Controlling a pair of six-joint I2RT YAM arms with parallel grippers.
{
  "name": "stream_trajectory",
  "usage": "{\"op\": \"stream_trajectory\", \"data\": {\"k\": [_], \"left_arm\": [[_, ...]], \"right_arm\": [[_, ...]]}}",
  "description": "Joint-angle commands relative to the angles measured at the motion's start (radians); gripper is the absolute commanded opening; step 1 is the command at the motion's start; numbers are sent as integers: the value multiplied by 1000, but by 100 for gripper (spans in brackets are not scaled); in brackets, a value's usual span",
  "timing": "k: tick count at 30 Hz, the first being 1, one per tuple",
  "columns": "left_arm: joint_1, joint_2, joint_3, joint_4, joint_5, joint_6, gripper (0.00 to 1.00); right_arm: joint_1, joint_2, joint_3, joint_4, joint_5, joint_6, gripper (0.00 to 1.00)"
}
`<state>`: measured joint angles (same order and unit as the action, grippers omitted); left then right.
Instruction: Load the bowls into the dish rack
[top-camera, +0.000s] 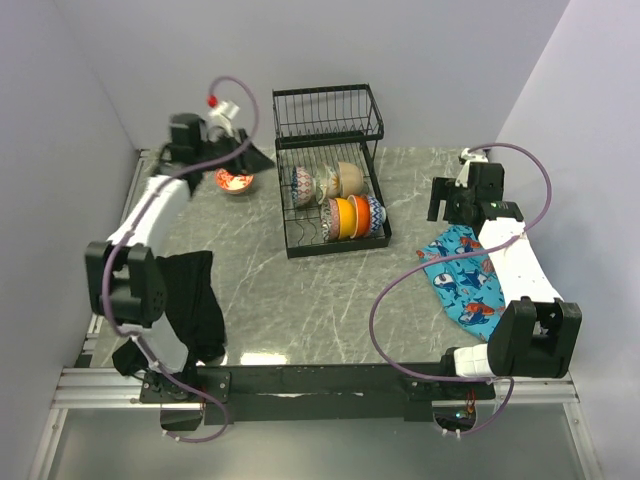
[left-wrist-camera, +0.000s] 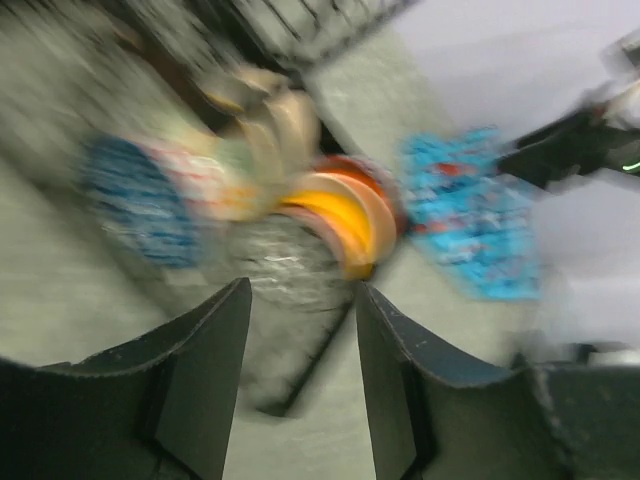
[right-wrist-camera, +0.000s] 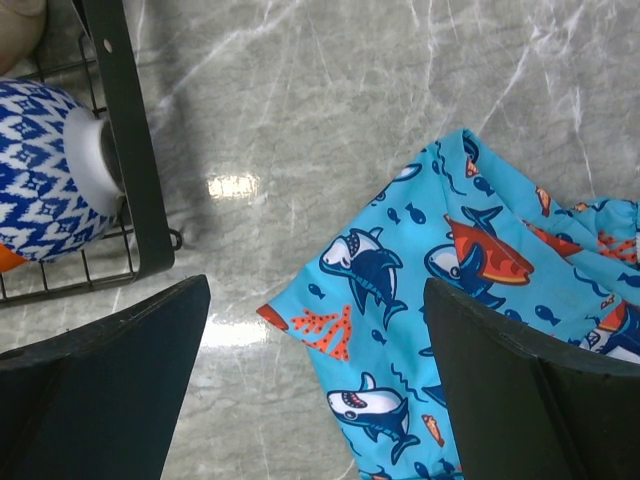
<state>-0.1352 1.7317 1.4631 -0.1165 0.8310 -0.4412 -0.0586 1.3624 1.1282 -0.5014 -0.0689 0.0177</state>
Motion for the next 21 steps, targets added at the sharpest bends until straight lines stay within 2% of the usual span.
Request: {"op": "stream_trajectory", "data": {"k": [1,4,5,6,7,8,9,10,13,15,18,21], "left_arm": [[111,-54,137,-328,-76,637,52],[204,-11,173,-365,-35,913,53],[239,17,195,-462,-18,988,54],[247,53,273,-536,8,1151,55],[253,137,326,-617,14,1239,55],[256,181,380,-772,13,1321,55],[258,219,467,-808,8,1425,54],[261,273,492,-834,20,1470,54],[266,292,453,-795,-16,1688,56],[252,279,360,-674,-67,1771,58],[220,328,356,-686,-148,1877,58],[197,370,385,-699,-173,1897,56]], "right_arm": [[5,-3,44,64,0,-9,96],[5,-8,48,78,20,-7,96],[5,-9,53,78,24,-34,96],[6,-8,64,74,26,-41,96],[6,-6,71,70,30,-44,96],[6,-3,79,67,32,-47,96],[6,0,91,64,37,-53,96],[6,1,94,63,37,-55,96],[6,10,107,60,46,-61,96],[6,15,108,58,50,-68,96],[6,18,101,63,57,-78,95],[5,18,96,63,60,-81,96]]}}
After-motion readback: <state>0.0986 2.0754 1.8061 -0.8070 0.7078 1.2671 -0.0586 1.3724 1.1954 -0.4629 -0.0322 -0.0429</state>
